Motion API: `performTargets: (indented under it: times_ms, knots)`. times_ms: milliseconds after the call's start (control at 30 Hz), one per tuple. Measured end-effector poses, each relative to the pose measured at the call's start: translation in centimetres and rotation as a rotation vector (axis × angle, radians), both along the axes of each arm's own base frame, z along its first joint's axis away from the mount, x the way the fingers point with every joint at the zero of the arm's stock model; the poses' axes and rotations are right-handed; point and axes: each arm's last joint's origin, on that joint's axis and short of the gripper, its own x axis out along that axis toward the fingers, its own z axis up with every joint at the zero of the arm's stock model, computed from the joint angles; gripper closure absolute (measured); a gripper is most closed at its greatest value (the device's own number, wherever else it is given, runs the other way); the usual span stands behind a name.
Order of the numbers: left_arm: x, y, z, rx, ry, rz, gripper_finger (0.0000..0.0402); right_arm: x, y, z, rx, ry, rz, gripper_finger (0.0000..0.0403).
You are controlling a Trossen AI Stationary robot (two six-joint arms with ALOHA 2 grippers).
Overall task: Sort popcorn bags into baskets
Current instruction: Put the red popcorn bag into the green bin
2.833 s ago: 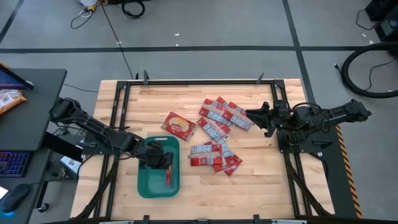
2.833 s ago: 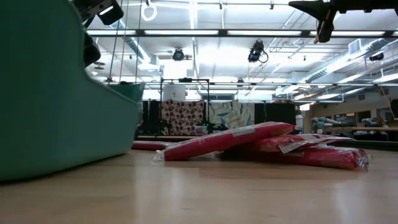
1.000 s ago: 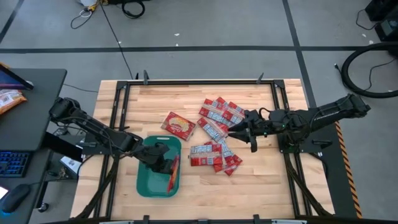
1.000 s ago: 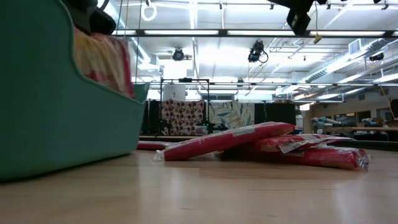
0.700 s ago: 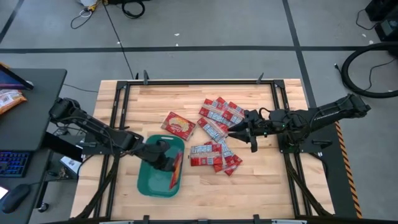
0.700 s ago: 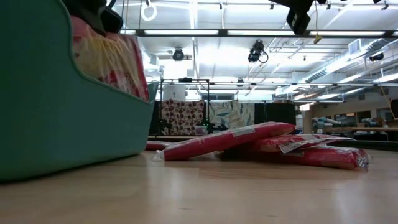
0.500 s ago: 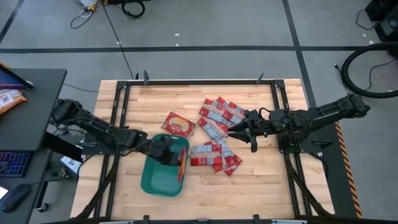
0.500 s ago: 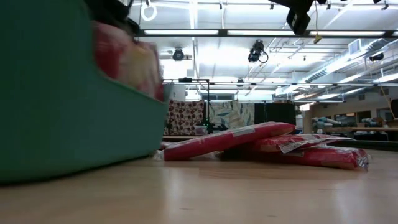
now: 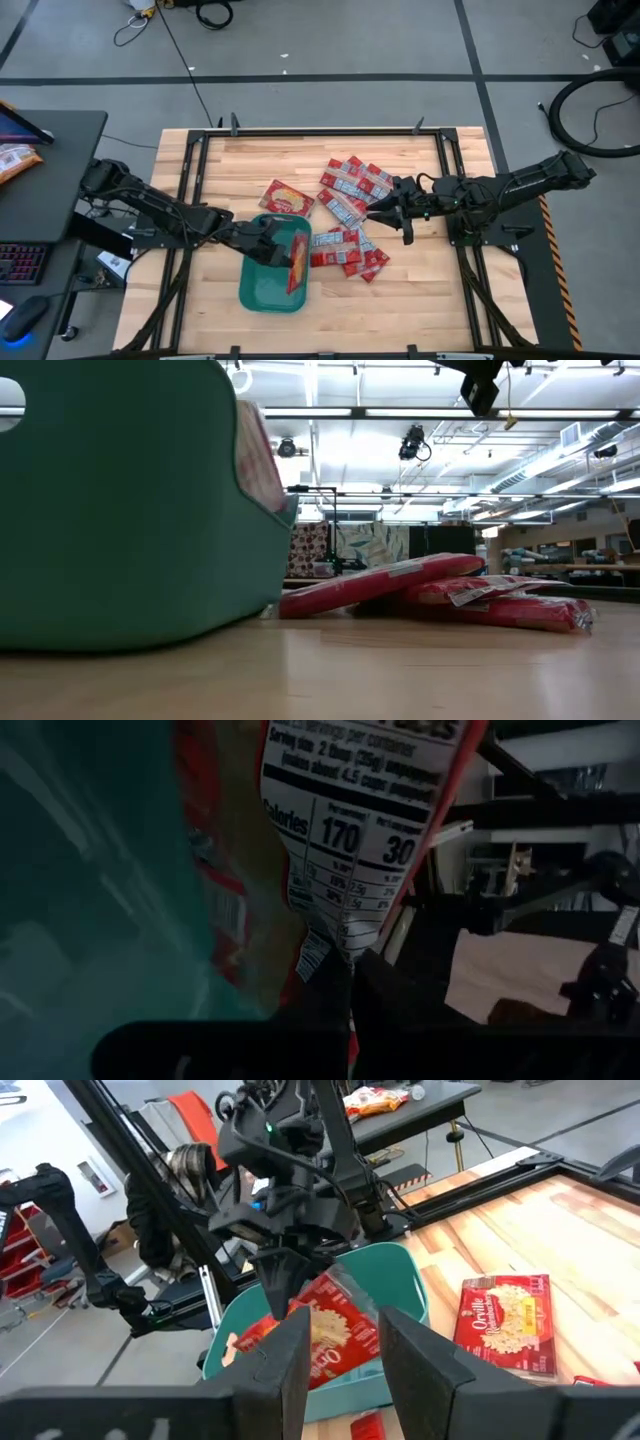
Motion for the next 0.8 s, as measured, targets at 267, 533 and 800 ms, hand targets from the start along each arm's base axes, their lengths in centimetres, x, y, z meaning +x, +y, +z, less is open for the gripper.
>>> performTargets:
  times_ms: [267,533,800]
  knots:
    - [-1.5,-0.1,-2.2,-0.148,-0.053,0.046,0.0399,0.0,0.0,0.0,0.008,0.002,-0.009,0.0278]
    - [-2.1,-0.2,-3.4,-0.198,0.067,0.042,0.0382,0.0,-0.1,0.0,0.016,-0.002,-0.021,0.0278]
    - [-2.6,0.0,-4.3,-0.257,0.21,0.113,0.0372,0.0,-0.1,0.1,0.019,-0.007,-0.021,0.0278]
